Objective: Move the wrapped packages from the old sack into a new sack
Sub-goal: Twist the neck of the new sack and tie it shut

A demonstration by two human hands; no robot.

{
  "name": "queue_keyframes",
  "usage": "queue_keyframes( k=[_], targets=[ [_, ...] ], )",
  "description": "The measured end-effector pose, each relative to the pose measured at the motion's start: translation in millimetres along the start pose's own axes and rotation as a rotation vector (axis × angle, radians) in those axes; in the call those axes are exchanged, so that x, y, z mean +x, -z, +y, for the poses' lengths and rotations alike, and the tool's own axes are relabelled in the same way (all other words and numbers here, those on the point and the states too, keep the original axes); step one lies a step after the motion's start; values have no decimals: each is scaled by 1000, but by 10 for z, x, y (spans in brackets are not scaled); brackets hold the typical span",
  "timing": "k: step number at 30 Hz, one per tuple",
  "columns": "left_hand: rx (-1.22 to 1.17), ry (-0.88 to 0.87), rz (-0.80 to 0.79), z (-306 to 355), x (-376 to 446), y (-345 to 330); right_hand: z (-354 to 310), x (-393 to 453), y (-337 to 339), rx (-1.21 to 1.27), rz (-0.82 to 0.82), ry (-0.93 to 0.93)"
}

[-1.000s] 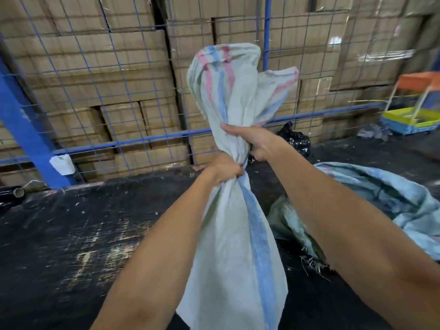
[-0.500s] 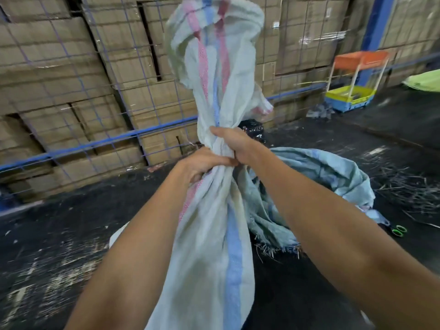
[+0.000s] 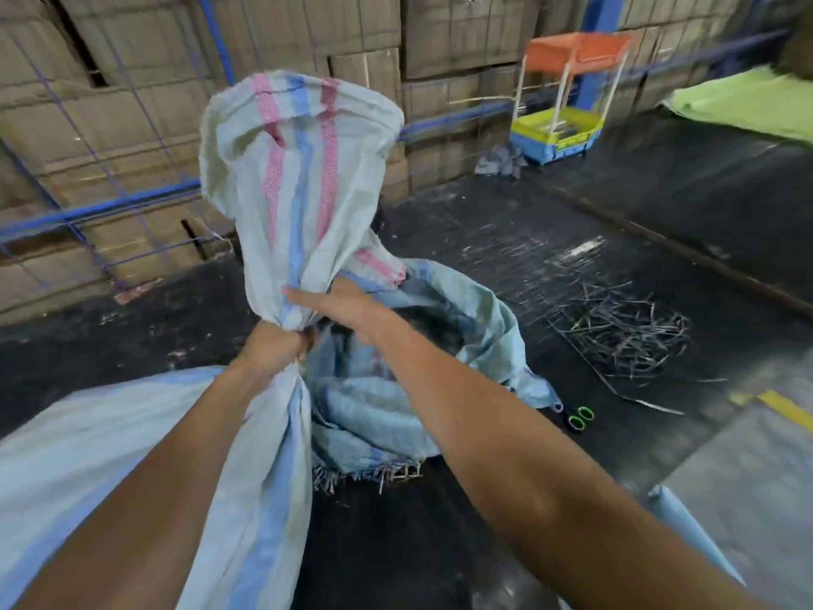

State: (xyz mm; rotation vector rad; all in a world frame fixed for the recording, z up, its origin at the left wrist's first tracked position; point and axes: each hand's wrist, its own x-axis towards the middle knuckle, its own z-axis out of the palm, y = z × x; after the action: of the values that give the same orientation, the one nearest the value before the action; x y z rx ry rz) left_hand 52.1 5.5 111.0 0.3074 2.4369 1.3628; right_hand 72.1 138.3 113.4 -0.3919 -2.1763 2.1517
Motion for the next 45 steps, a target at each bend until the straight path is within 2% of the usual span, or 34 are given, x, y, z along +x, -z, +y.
queue_keyframes(
  k=[2, 4, 6, 9, 12, 16, 20, 24, 28, 30, 33, 36, 38, 41, 43, 45],
  targets=[
    [-35, -55, 19, 24, 139, -106, 108, -27, 366, -333, 95, 58],
    [-26, 26, 11, 39, 223, -266, 375, -88, 859, -575, 463, 208],
    [29, 122, 19, 27, 308, -388, 653, -236, 1306, -515, 827, 314],
    [62, 206, -25, -73, 444, -642, 1166, -408, 2007, -386, 1137, 157],
    [149, 282, -49, -222, 597, -892, 1851, -558, 2675, -399, 1280, -154],
    [207, 330, -82, -438, 778, -1208, 2510, -680, 3330, -592, 1059, -667],
    [250, 361, -69, -531, 836, -1371, 2754, -609, 3629, -710, 1090, -842],
    [231, 362, -95, -523, 818, -1429, 2870, -574, 3520, -749, 1150, -805],
    [157, 387, -102, -495, 797, -1330, 2844, -562, 3349, -808, 1094, -839],
    [96, 399, -135, -466, 773, -1222, 2751, -555, 3276, -810, 1132, -810],
    [-3, 425, -158, -429, 725, -1079, 2563, -543, 3197, -740, 1211, -712],
    [38, 406, -158, -323, 655, -943, 2271, -539, 3204, -565, 1228, -613],
    [64, 378, -161, -230, 564, -824, 2116, -602, 3243, -475, 1132, -667],
    [56, 350, -165, -166, 499, -693, 2012, -697, 3318, -545, 853, -741],
    [31, 343, -155, -119, 454, -604, 1901, -760, 3275, -563, 743, -724],
    [32, 325, -149, -108, 440, -539, 1725, -805, 3169, -759, 574, -757]
  ],
)
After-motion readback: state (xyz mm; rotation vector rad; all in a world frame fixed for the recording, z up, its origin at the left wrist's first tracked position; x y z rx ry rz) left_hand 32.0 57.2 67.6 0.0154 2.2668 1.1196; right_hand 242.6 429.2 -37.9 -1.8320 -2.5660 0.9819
